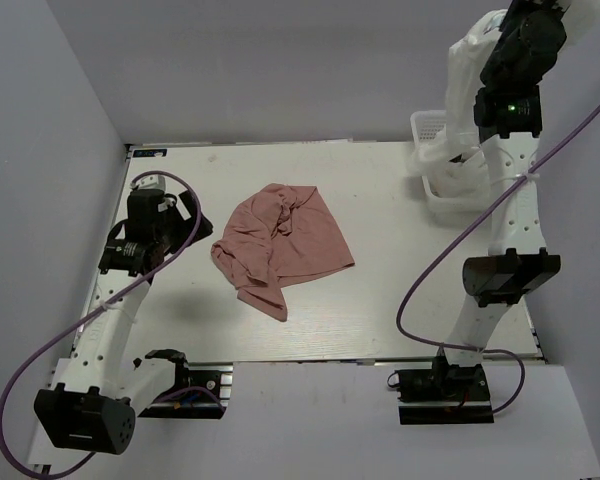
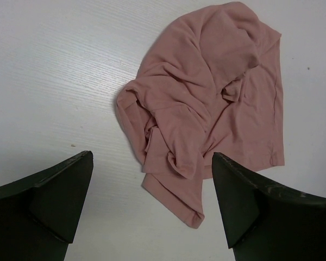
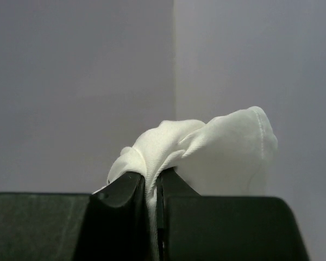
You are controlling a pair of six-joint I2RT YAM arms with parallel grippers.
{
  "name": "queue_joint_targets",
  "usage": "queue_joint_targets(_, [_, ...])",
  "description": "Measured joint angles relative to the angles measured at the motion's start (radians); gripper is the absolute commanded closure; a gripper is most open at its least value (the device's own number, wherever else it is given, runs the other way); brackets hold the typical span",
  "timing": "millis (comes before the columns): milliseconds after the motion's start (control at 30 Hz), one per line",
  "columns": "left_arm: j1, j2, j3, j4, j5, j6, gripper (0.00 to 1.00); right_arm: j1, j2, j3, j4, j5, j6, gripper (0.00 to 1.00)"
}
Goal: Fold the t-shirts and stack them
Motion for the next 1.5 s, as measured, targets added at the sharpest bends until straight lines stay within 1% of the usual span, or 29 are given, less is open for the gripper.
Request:
queue_joint_targets(133, [0.0, 0.026, -0.008, -0.001, 0.001, 0.0, 0.0, -0.066, 0.023, -0.031, 0.069, -0.053, -0.008, 1.0])
queue_joint_targets(267, [0.0, 0.035, -0.008, -0.001, 0.002, 0.0, 0.0, -0.126, 0.049, -0.078, 0.074, -0.119, 0.02, 1.0])
queue_joint_targets(333, [0.0, 0.036, -0.008, -0.001, 0.002, 0.0, 0.0, -0.143, 0.049, -0.142, 0.07, -0.158, 0.04, 1.0])
queue_joint_targets(500, [0.0, 0.04, -0.008, -0.001, 0.001, -0.004, 0.0, -0.164, 0.046, -0.392, 0.045, -0.247, 0.105, 1.0])
queue_joint_targets(667, [0.0, 0.04, -0.008, -0.003, -0.007, -0.007, 0.0, -0.164, 0.065, -0.674, 0.018, -0.248, 0.212, 1.0])
queue_joint_targets(700, [0.0, 0.04, -0.008, -0.003, -0.009, -0.007, 0.0, -0.164, 0.072, -0.687, 0.0, -0.238, 0.238, 1.0])
queue_joint_targets(800, [0.0, 0.04, -0.008, -0.009, -0.012, -0.008, 0.0, -0.167, 0.186, -0.694, -0.079, -0.204, 0.304, 1.0])
queue_joint_targets(867, [0.0, 0.04, -0.009, -0.011, -0.011, -0.011, 0.0, -0.168, 0.247, -0.66, -0.147, -0.185, 0.332, 0.85])
queue_joint_targets(900, [0.0, 0.04, -0.01, -0.012, -0.009, -0.012, 0.0, -0.168, 0.267, -0.641, -0.183, -0.18, 0.341, 0.62])
queue_joint_targets(933, [0.0, 0.041, -0.012, -0.012, -0.004, -0.013, 0.0, -0.168, 0.277, -0.626, -0.214, -0.177, 0.349, 0.31])
queue_joint_targets(967, [0.0, 0.041, -0.016, -0.009, 0.001, -0.015, 0.0, -0.168, 0.279, -0.615, -0.243, -0.175, 0.355, 0.1])
queue_joint_targets(1033, [-0.003, 0.05, -0.029, -0.009, 0.02, -0.018, 0.0, -0.167, 0.254, -0.597, -0.296, -0.179, 0.346, 0.1])
queue_joint_targets(1100, [-0.006, 0.076, -0.041, -0.004, 0.054, -0.018, 0.0, -0.166, 0.196, -0.595, -0.343, -0.199, 0.343, 0.1])
queue_joint_targets(1167, [-0.008, 0.119, -0.058, 0.013, 0.104, -0.014, 0.0, -0.155, 0.113, -0.599, -0.379, -0.226, 0.343, 0.1])
queue_joint_targets(1233, [-0.016, 0.177, -0.076, 0.042, 0.17, -0.009, 0.0, -0.127, -0.003, -0.608, -0.394, -0.258, 0.343, 0.1])
queue_joint_targets(1267, [-0.021, 0.203, -0.084, 0.048, 0.181, -0.008, 0.0, -0.109, -0.059, -0.624, -0.394, -0.272, 0.344, 0.1])
queue_joint_targets(1333, [-0.048, 0.257, -0.088, 0.057, 0.206, -0.003, 0.0, -0.041, -0.184, -0.689, -0.387, -0.299, 0.355, 0.1])
queue_joint_targets(1400, [-0.079, 0.302, -0.084, 0.068, 0.214, 0.0, 0.03, 0.045, -0.268, -0.757, -0.381, -0.329, 0.37, 0.1])
queue_joint_targets(1500, [-0.141, 0.369, -0.06, 0.074, 0.207, 0.003, 0.07, 0.192, -0.326, -0.948, -0.354, -0.386, 0.41, 0.1])
